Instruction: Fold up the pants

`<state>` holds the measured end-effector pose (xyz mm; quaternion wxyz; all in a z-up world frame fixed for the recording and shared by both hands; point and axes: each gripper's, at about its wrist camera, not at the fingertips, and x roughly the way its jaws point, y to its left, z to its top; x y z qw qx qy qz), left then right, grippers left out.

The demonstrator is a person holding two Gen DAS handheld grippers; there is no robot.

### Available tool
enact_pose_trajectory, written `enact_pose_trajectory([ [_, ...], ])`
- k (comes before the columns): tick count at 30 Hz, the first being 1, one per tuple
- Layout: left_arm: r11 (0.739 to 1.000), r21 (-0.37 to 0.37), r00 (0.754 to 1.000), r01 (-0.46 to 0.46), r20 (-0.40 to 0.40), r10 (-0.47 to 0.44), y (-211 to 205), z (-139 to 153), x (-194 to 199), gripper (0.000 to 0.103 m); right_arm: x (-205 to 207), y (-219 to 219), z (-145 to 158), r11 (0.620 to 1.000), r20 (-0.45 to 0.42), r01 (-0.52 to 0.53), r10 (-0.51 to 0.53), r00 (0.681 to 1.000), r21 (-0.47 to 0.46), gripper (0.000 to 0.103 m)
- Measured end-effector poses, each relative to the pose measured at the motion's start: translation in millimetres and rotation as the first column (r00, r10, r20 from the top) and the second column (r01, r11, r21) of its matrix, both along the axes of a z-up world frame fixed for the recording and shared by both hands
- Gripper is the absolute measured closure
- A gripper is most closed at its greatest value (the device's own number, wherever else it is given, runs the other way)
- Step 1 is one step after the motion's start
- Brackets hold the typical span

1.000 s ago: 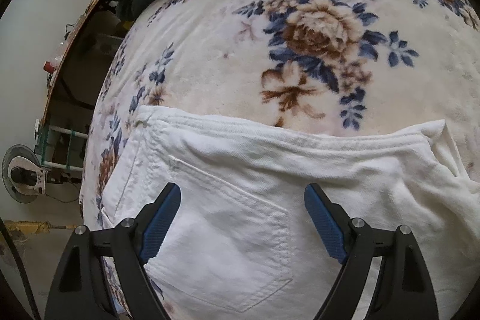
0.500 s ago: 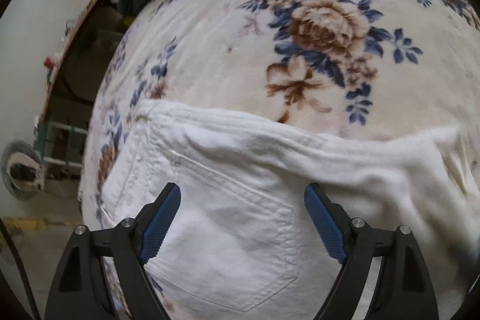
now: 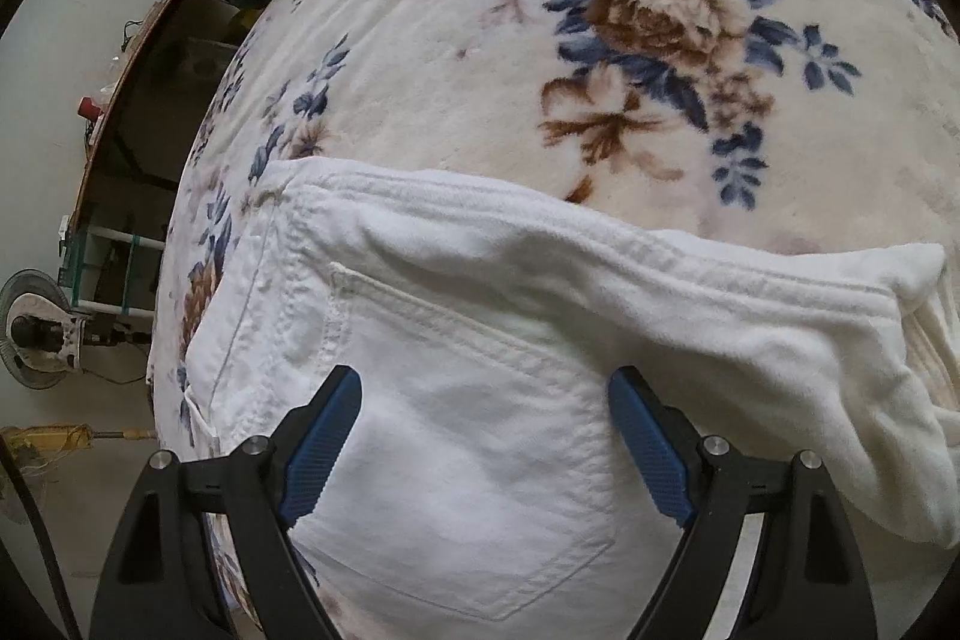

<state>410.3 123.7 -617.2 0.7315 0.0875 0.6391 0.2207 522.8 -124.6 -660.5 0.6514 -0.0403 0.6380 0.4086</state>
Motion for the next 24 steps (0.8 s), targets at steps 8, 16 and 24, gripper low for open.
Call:
enact_pose_trajectory([
  [8, 0.999, 0.016, 0.999, 0.03, 0.023, -0.03, -13, 8, 8, 0.019, 59, 16, -36, 0.998, -0.216, -0.017, 0.028, 0.976, 0.053, 0.066],
  [16, 0.999, 0.025, 0.999, 0.036, 0.003, -0.036, -16, 2, 8, 0.018, 44, 63, -106, 0.994, -0.412, -0.109, 0.104, 0.905, 0.011, 0.09],
  [24, 0.999, 0.022, 0.999, 0.035, 0.005, -0.035, -9, -5, 5, 0.017, 30, 27, -6, 0.994, 0.053, 0.103, -0.101, 0.993, -0.039, 0.101],
])
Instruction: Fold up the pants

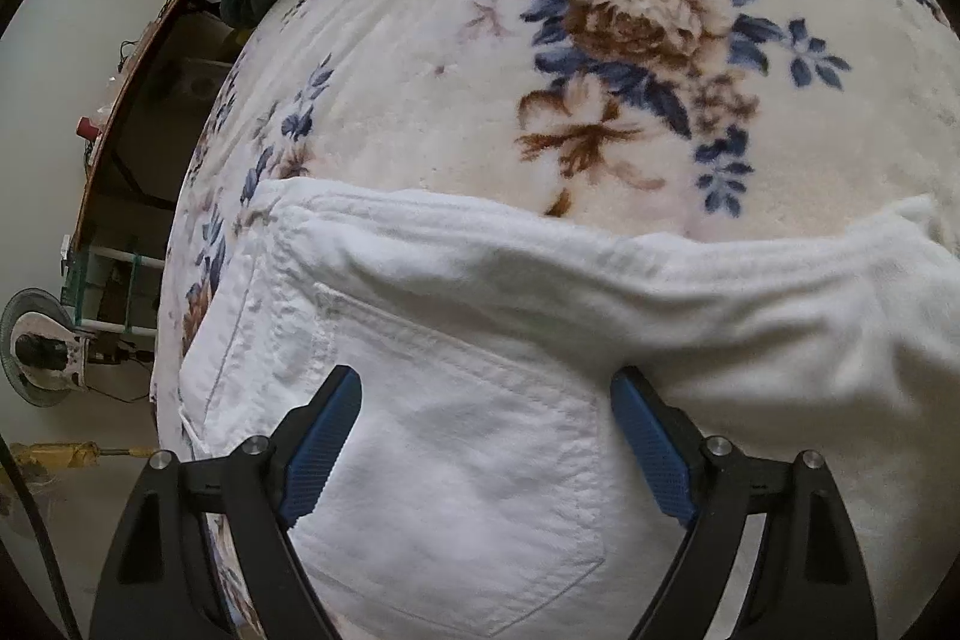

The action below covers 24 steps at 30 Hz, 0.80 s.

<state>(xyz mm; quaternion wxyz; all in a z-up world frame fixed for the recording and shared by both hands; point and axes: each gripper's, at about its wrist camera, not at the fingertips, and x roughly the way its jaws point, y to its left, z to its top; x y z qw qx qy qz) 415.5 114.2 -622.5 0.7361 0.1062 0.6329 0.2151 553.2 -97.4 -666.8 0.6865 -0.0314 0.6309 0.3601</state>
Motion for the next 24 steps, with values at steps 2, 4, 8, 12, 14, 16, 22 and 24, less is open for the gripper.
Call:
enact_pose_trajectory([
  [2, 1.0, 0.009, 1.0, 0.004, -0.011, -0.004, 0, -2, 1, 0.017, 15, -15, -21, 0.996, -0.059, 0.077, -0.08, 0.995, -0.053, 0.101],
  [4, 1.0, 0.018, 1.0, 0.007, -0.018, -0.006, 0, -1, 2, 0.017, 37, -37, -50, 0.972, -0.178, 0.226, -0.234, 0.956, -0.064, 0.102],
  [8, 1.0, -0.002, 1.0, -0.01, 0.006, 0.01, 3, 8, 3, 0.017, 52, -63, -53, 0.947, -0.371, 0.317, -0.276, 0.887, 0.054, 0.101],
  [12, 1.0, -0.008, 1.0, 0.002, 0.011, -0.002, -1, 11, 4, 0.017, 21, -52, -6, 0.992, -0.219, 0.123, -0.111, 0.969, 0.039, 0.066],
  [14, 1.0, -0.016, 1.0, 0.004, 0.012, -0.004, -3, 13, 4, 0.017, -5, -37, 6, 0.999, -0.118, -0.021, 0.018, 0.993, -0.026, 0.047],
  [16, 1.0, -0.015, 1.0, 0.007, 0.018, -0.007, -6, 16, 3, 0.017, -34, -22, 5, 0.971, -0.016, -0.176, 0.176, 0.984, -0.163, 0.047],
  [22, 0.999, -0.03, 0.999, 0.021, 0.025, -0.02, -11, 19, 1, 0.017, -57, -9, -14, 0.911, 0.057, -0.268, 0.3, 0.952, -0.313, 0.099],
  [24, 0.999, -0.039, 1.0, 0.021, 0.024, -0.02, -10, 19, 1, 0.017, -7, -46, -27, 0.993, -0.197, -0.019, -0.004, 0.98, -0.115, 0.099],
])
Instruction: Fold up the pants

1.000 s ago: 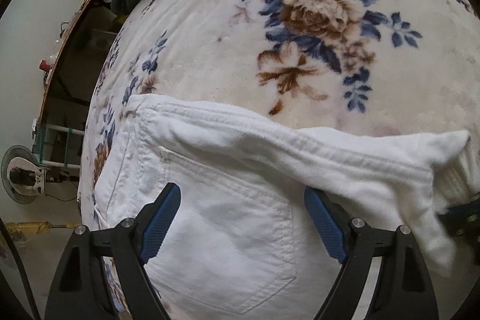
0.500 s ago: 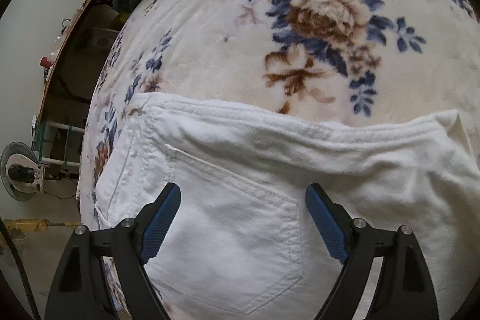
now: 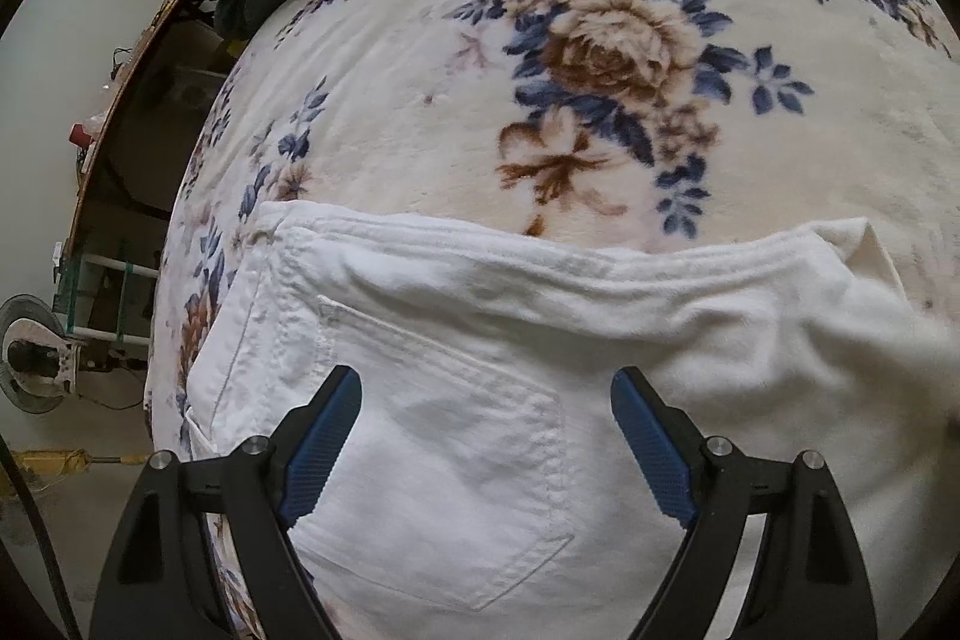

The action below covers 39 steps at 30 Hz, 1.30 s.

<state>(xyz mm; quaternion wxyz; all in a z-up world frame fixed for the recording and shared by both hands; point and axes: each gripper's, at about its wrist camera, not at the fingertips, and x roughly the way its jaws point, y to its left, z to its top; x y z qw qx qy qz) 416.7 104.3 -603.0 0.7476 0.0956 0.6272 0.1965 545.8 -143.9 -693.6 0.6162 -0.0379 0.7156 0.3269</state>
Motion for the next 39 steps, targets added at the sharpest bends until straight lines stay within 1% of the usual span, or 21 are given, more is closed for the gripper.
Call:
enact_pose_trajectory([
  [1, 1.0, -0.006, 1.0, -0.002, 0.0, 0.002, 1, 0, 0, 0.017, 20, -23, -10, 0.987, -0.107, 0.148, -0.141, 0.984, 0.062, 0.099],
  [2, 1.0, -0.015, 1.0, -0.005, -0.008, 0.005, 2, -2, 1, 0.017, 36, -46, -22, 0.953, -0.219, 0.284, -0.256, 0.942, 0.108, 0.099],
  [3, 1.0, -0.031, 1.0, -0.004, -0.015, 0.003, 3, -4, 2, 0.017, 51, -73, -40, 0.895, -0.323, 0.43, -0.376, 0.869, 0.116, 0.099],
  [4, 0.999, -0.034, 1.0, -0.006, -0.019, 0.005, 4, -5, 2, 0.017, 58, -88, -50, 0.867, -0.335, 0.488, -0.433, 0.836, 0.097, 0.099],
  [6, 1.0, -0.024, 1.0, 0.001, -0.022, -0.002, 4, -5, 4, 0.017, 60, -82, -47, 0.901, -0.276, 0.426, -0.39, 0.878, 0.081, 0.099],
  [9, 1.0, -0.024, 1.0, 0.008, -0.028, -0.009, 5, -7, 5, 0.017, 55, -66, -48, 0.932, -0.339, 0.361, -0.331, 0.881, 0.03, 0.091],
  [12, 1.0, -0.019, 0.999, 0.013, -0.031, -0.014, 8, -5, 5, 0.017, 61, -67, -31, 0.933, -0.245, 0.356, -0.357, 0.901, -0.049, 0.084],
  [15, 1.0, -0.015, 0.999, 0.013, -0.029, -0.013, 12, -4, 4, 0.017, 72, -61, 11, 0.925, -0.108, 0.378, -0.372, 0.922, 0.043, 0.08],
  [19, 1.0, 0.002, 0.999, 0.014, -0.047, -0.014, 14, -9, 2, 0.017, 68, -20, 12, 0.95, -0.128, 0.265, -0.246, 0.961, 0.163, 0.079],
  [20, 1.0, 0.005, 0.999, 0.016, -0.047, -0.016, 14, -8, 1, 0.017, 68, -10, 1, 0.968, -0.101, 0.224, -0.213, 0.972, 0.112, 0.079],
  [21, 1.0, 0.009, 0.999, 0.019, -0.046, -0.019, 13, -7, -1, 0.017, 69, -11, -22, 0.978, -0.051, 0.206, -0.208, 0.977, -0.034, 0.081],
  [22, 1.0, 0.013, 0.999, 0.023, -0.043, -0.023, 12, -5, -2, 0.017, 75, -21, -45, 0.958, -0.069, 0.252, -0.263, 0.962, -0.139, 0.087],
  [23, 0.999, 0.014, 0.999, 0.03, -0.037, -0.029, 10, -3, -3, 0.017, 81, -37, -62, 0.929, -0.12, 0.331, -0.352, 0.928, -0.163, 0.095],
  [25, 0.999, 0.015, 0.999, 0.042, -0.024, -0.042, 7, 3, -6, 0.017, 84, -61, -57, 0.897, -0.178, 0.427, -0.442, 0.879, -0.114, 0.096],
  [28, 0.999, -0.023, 0.999, 0.048, -0.013, -0.049, -3, 12, -9, 0.017, 65, -95, 0, 0.877, -0.093, 0.479, -0.481, 0.872, -0.038, 0.085],
  [29, 0.997, -0.053, 0.999, 0.053, -0.007, -0.053, -9, 17, -12, 0.017, 56, -105, 14, 0.866, -0.077, 0.5, -0.5, 0.863, -0.015, 0.071],
  [31, 0.992, -0.1, 0.997, 0.074, 0.001, -0.075, -26, 26, -17, 0.017, 20, -148, 48, 0.811, -0.047, 0.585, -0.584, 0.81, 0.016, 0.043],
  [33, 0.982, -0.152, 0.994, 0.109, 0.009, -0.108, -54, 36, -23, 0.017, -20, -193, 67, 0.724, -0.032, 0.69, -0.69, 0.723, -0.004, 0.04],
  [35, 0.969, -0.201, 0.989, 0.146, 0.014, -0.146, -87, 40, -29, 0.017, -74, -254, 71, 0.579, -0.04, 0.813, -0.815, 0.578, -0.063, 0.04],
  [38, 0.947, -0.249, 0.978, 0.204, 0.001, -0.21, -141, 34, -38, 0.017, -170, -341, 57, 0.252, -0.099, 0.966, -0.965, 0.245, -0.066, 0.04],
  [39, 0.939, -0.255, 0.971, 0.231, -0.005, -0.24, -168, 28, -43, 0.017, -198, -365, 46, 0.159, -0.116, 0.985, -0.982, 0.151, -0.06, 0.04],
])
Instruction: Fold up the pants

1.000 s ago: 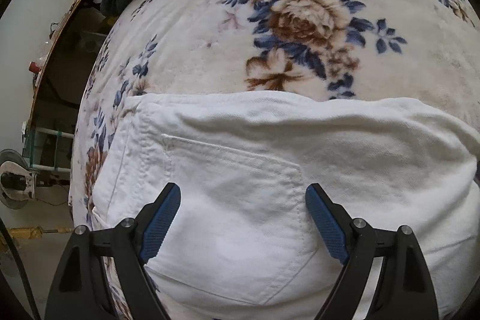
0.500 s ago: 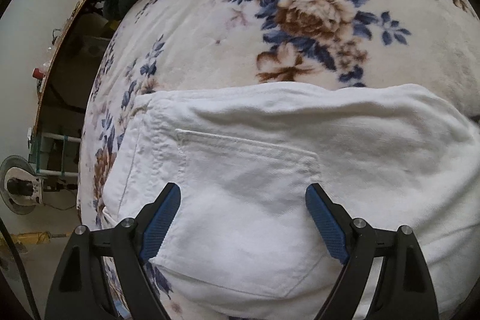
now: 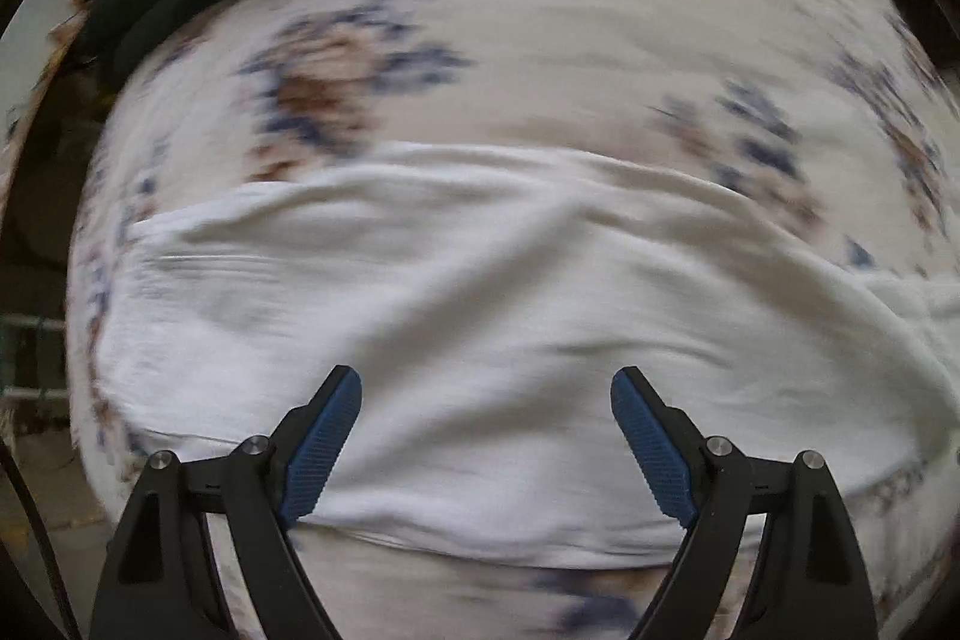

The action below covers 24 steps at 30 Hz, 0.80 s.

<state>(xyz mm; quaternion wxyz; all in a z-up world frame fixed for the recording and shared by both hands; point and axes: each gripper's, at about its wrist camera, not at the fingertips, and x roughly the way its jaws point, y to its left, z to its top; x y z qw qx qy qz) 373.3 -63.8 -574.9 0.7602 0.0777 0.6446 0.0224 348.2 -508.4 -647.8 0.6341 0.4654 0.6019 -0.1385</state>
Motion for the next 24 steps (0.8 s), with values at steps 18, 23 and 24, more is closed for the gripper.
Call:
enact_pose_trajectory([
  [18, 0.981, 0.132, 0.989, 0.142, 0.014, -0.146, -169, -17, -28, 0.017, 52, -134, -36, 0.993, 0.251, -0.086, 0.103, 0.963, -0.078, 0.041],
  [23, 0.976, 0.156, 0.987, 0.152, 0.03, -0.159, -184, -15, -34, 0.017, 98, -110, -50, 0.928, 0.127, -0.339, 0.359, 0.925, -0.153, 0.098],
  [24, 0.975, 0.161, 0.987, 0.15, 0.034, -0.158, -185, -14, -36, 0.017, 97, -108, -38, 0.913, 0.148, -0.346, 0.381, 0.913, -0.217, 0.098],
])
